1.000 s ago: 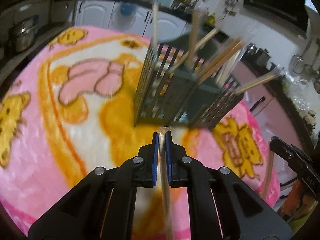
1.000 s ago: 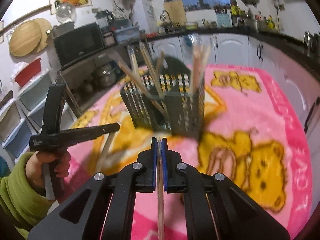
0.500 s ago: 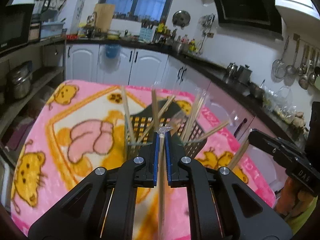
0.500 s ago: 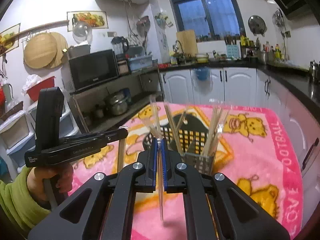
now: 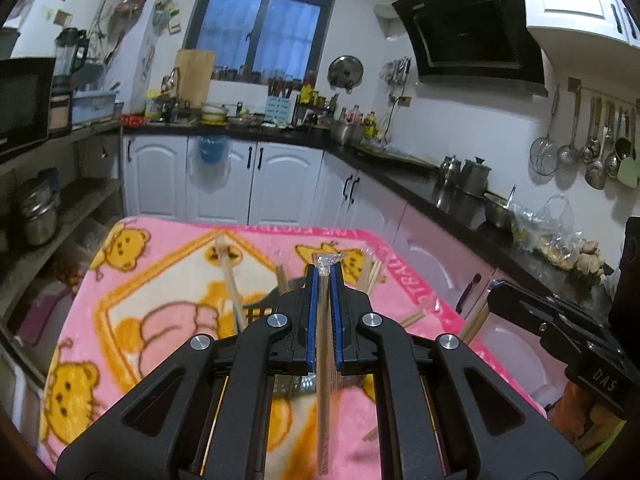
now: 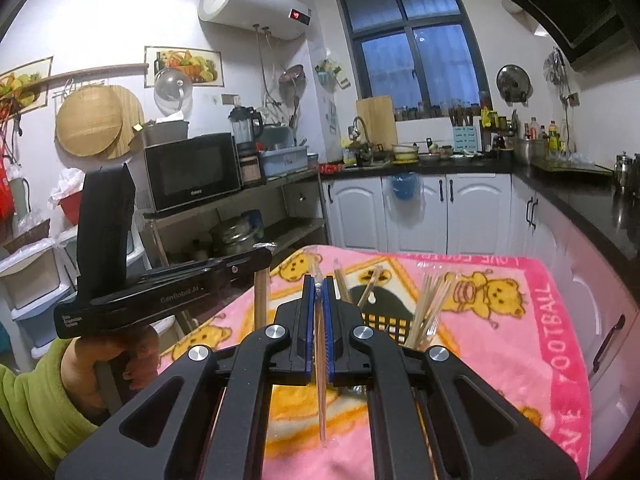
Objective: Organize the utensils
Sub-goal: 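Lift both held chopsticks and lower them into the green caddy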
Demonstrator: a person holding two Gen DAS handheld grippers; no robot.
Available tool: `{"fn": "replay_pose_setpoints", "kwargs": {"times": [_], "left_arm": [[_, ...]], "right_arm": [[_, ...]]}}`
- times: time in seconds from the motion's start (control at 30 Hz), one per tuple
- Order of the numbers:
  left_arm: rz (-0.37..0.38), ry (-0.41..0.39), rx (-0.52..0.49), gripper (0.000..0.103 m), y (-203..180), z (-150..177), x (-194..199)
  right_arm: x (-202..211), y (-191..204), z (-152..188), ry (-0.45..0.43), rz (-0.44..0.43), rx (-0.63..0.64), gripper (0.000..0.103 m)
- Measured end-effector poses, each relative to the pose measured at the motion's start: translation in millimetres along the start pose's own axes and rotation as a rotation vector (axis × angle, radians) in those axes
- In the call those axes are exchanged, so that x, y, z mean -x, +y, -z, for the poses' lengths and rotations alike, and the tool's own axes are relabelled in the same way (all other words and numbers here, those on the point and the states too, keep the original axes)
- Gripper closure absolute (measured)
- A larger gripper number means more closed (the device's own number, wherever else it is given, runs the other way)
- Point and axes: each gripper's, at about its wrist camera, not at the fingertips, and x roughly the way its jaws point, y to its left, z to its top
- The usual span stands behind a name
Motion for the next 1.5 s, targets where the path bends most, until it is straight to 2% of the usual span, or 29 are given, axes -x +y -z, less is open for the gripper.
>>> {"fn": "replay_pose_setpoints", "kwargs": {"times": [0.5, 0.9, 1.23, 1.5], "left_arm": [[-0.030, -0.122, -0.043, 0.100, -13, -52, 9], [-0.089, -0.188, -0.056, 0.100, -6, -80, -8], [-0.125, -0.191, -0.058, 0.100, 7, -82, -39], [-0.158, -0.184, -0.074, 0.100, 16, -66, -60]], "right_arm": [[10, -1, -44, -0.095, 0.016, 0.045, 0.098], [-3, -13, -74, -0.139, 0.043, 0.058, 0.098], [-27, -21, -86, -0.149, 0.097, 0.069, 0.098], [-54, -35, -79, -0.119, 0.117, 0.057, 0.098]]}}
